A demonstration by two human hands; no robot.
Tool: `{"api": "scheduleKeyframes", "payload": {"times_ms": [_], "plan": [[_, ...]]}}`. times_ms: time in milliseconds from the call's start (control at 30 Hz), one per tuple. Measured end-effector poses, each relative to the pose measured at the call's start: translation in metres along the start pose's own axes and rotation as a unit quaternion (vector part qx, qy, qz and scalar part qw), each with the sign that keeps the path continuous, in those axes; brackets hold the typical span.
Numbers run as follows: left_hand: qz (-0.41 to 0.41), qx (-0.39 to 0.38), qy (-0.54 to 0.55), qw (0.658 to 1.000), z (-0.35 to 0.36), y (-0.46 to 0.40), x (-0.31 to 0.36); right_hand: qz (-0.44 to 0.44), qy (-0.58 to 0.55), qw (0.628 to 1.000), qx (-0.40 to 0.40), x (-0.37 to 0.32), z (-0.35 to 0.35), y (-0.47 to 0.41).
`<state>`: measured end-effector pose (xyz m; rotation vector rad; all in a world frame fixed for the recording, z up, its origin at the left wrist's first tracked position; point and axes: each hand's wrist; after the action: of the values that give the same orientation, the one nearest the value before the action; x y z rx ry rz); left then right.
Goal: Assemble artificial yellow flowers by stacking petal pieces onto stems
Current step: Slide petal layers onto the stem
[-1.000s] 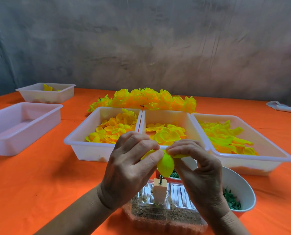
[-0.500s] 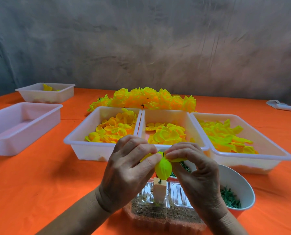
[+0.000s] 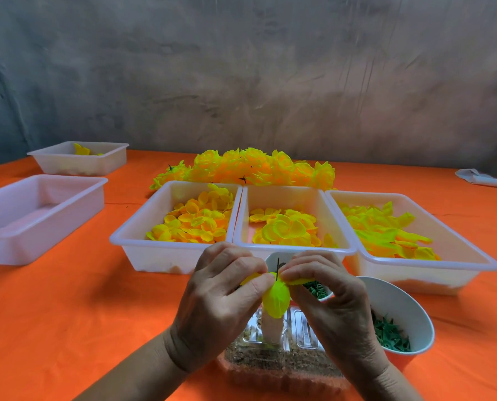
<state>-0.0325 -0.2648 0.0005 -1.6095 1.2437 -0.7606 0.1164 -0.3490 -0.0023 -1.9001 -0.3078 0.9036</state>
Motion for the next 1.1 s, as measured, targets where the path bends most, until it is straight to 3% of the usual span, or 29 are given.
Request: {"api": "scheduleKeyframes", "payload": {"times_ms": [1100], "plan": [[0.019,-0.021,-0.026,0.999,0.004,0.019,0.002,-0.066,0.095,0.992,-0.056,0.008,-0.004,0.013]]}}
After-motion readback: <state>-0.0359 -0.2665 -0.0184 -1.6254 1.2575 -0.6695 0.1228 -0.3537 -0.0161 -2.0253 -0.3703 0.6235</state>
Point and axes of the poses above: each hand's wrist, its own y-axis away from the middle knuckle, its own z-axis out of the palm, x = y × z, and after that the axes turned 6 degrees about -z, right-handed
